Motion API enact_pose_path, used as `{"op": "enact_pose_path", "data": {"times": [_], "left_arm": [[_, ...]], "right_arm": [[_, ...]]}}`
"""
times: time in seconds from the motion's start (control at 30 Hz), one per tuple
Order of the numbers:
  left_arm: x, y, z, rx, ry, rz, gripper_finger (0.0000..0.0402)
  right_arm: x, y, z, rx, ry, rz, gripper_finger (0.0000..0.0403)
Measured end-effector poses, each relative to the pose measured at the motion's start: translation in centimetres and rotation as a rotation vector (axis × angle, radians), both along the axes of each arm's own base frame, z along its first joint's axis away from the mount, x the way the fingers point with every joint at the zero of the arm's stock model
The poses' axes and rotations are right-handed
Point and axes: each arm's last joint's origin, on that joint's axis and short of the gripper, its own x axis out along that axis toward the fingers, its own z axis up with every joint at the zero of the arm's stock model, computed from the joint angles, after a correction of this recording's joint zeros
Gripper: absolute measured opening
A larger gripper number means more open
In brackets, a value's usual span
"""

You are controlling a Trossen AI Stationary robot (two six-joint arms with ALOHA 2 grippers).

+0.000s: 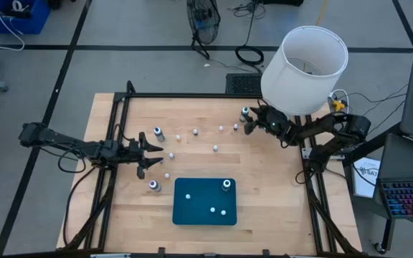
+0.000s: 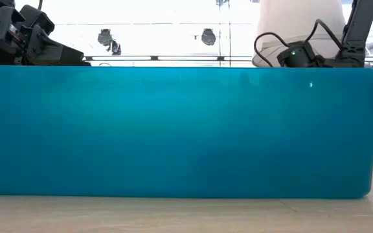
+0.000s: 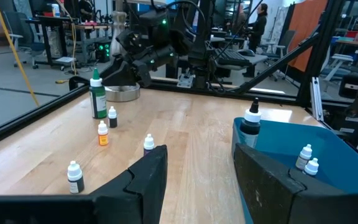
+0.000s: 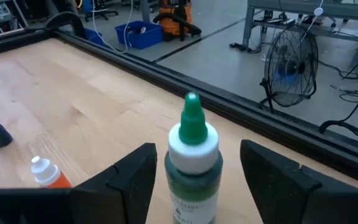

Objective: Pick & Place food coloring
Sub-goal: Put the large green food coloring bottle into the blue container

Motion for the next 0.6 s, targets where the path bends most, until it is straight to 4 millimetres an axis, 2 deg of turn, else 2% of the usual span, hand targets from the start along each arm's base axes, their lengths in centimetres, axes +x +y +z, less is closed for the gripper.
{"op": "enact_pose_path", "data": {"times": [0.2,0.47,0.6], "left_arm": [[0.0,0.0,0.0,0.0,0.0,0.0,0.0186],[0.0,0.0,0.0,0.0,0.0,0.0,0.0186],[0.0,0.0,0.0,0.0,0.0,0.0,0.0186]], "right_arm": [[0.82,-0.51,0.27,0.023,0.062,0.004,0.0219],[0.84,-0.57,0.28,0.022,0.068,0.003,0.0218],[0.84,-0.57,0.29,0.017,0.073,0.005,0.0199]]}}
